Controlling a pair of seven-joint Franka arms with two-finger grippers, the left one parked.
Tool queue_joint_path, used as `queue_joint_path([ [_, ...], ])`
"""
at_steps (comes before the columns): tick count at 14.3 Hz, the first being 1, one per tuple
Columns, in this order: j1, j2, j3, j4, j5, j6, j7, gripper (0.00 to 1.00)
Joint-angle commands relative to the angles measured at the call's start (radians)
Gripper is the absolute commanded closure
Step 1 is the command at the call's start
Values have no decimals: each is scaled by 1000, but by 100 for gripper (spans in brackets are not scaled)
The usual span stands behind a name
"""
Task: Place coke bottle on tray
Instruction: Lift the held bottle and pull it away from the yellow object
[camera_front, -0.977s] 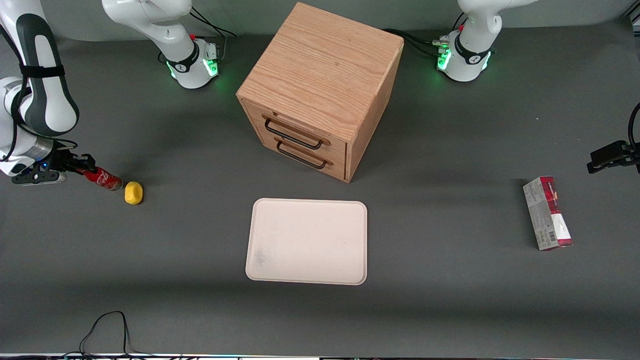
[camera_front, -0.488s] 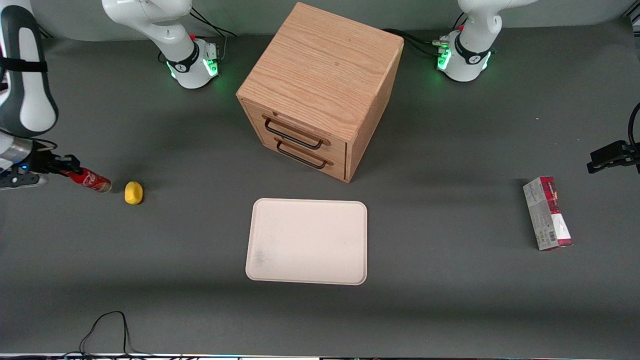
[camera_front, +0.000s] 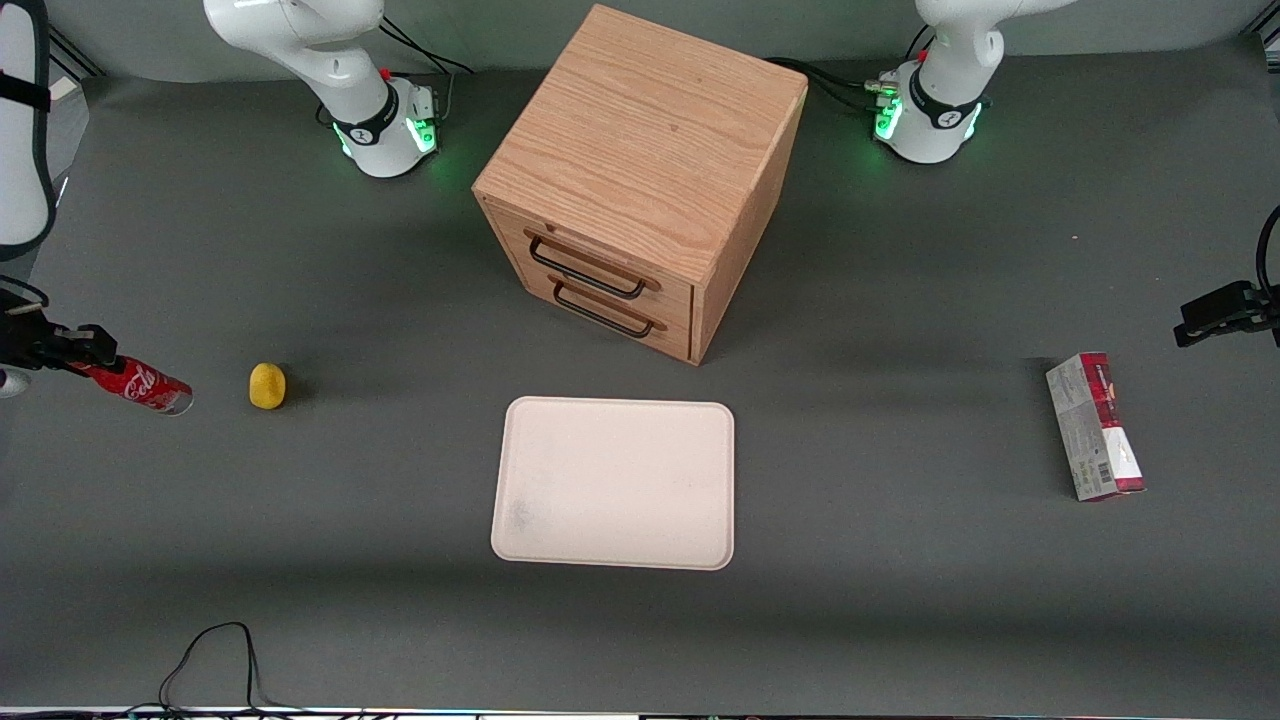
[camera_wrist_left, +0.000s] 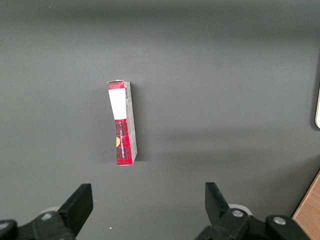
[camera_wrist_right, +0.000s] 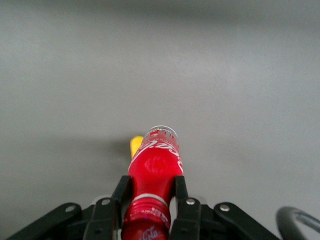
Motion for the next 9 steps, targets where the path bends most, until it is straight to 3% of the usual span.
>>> queue_joint_path([
  [1, 0, 8, 74, 157, -5, -139, 124, 100],
  [5, -14, 28, 221, 356, -6, -323, 299, 100],
  [9, -48, 80, 430, 458, -11, -365, 541, 100],
])
